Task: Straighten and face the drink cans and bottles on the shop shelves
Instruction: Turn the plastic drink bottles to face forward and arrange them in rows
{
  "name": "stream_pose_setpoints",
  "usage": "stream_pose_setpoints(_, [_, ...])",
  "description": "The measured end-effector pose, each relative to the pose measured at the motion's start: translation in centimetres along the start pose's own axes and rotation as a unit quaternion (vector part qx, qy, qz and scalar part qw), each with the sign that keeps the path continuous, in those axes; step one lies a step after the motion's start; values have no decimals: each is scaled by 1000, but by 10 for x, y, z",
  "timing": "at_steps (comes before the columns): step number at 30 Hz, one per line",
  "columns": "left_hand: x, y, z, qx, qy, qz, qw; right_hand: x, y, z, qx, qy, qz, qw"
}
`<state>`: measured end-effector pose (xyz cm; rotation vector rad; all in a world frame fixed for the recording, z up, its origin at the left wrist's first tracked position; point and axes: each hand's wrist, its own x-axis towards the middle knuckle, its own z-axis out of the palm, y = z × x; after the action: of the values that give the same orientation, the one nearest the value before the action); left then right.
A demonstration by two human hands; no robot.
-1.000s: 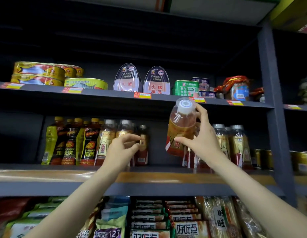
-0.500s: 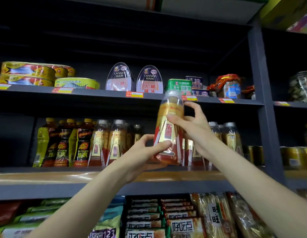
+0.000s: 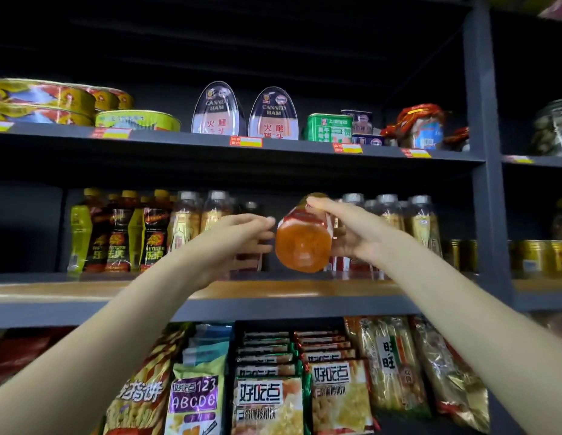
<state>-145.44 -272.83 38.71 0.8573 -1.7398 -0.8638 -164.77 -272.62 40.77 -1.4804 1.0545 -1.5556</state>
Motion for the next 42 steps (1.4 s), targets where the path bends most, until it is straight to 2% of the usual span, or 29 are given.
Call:
stream_pose_setpoints(2, [5,-9,-5,75,80,70,992,2,9,1,14,44,-57,997])
stream_pose_setpoints(4, [9,-19,-6,184,138,127,965,4,19,3,10,101,-137,985])
stream_pose_setpoints(7, [18,-30,-5,281,148,144,937,14,31,5,-41,138,-218,965])
stream_pose_setpoints(11, [26,-41,-8,370,138,136,908,40,35,13,-124,175,-210,954])
stream_pose_setpoints(16, [36,-52,-17,420,148,133,885,61,50,24,-313,159,-230,908])
stream_pose_setpoints(21, [48,-63,-26,469,158,129,859,78,57,20,-382,118,-134,907])
stream_pose_setpoints(26, [71,-66,-36,485,203,114,843,89,57,8,-494,100,-132,854])
stream_pose_setpoints(27, [76,-66,-38,485,210,110,842,92,56,4,-504,90,-132,848])
stream_pose_setpoints(32, [92,-79,-40,464,232,87,850,109,48,-9,-488,24,-94,867])
stream_pose_setpoints(35, [95,-86,-41,443,252,87,856,122,55,-12,-490,16,-88,867])
stream_pose_setpoints(38, [96,-90,-41,458,254,104,846,133,61,-12,-500,19,-83,862])
stream_pose_setpoints(40, [97,-91,-41,448,258,115,848,136,61,-8,-547,38,-118,828])
stream_pose_setpoints(42, [97,-92,-42,439,258,117,852,135,59,-1,-605,55,-168,777])
